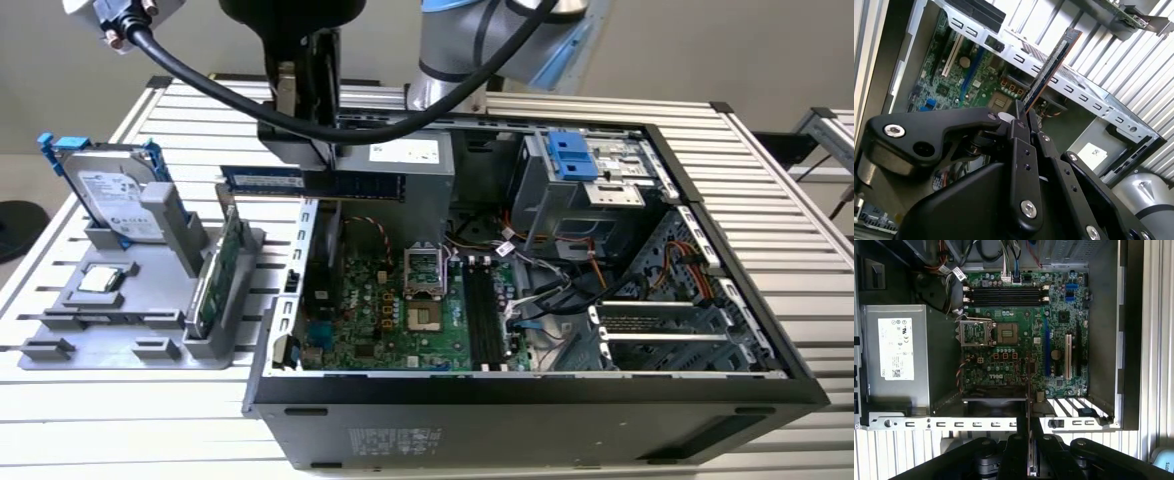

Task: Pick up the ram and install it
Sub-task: 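Pick up the ram and move it above insertion slot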

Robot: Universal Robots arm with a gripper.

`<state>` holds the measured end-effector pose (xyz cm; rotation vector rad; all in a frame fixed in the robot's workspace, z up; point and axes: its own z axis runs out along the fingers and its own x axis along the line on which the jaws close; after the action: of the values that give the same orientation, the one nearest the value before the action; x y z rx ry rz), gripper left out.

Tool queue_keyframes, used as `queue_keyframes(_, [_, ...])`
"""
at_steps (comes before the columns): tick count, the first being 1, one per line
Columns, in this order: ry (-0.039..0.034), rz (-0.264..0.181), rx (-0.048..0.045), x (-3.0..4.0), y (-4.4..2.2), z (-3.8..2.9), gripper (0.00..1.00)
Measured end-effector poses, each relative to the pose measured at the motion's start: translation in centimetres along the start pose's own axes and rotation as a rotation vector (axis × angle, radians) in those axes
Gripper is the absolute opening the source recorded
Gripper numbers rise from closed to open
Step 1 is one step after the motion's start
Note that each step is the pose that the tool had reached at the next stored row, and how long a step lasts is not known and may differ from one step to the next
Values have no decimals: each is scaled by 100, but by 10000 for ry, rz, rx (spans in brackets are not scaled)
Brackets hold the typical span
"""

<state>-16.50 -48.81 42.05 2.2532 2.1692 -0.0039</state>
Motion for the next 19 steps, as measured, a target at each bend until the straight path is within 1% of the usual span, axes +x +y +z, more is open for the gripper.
queue_keyframes(19, [0, 0, 0, 9, 198, 2, 0])
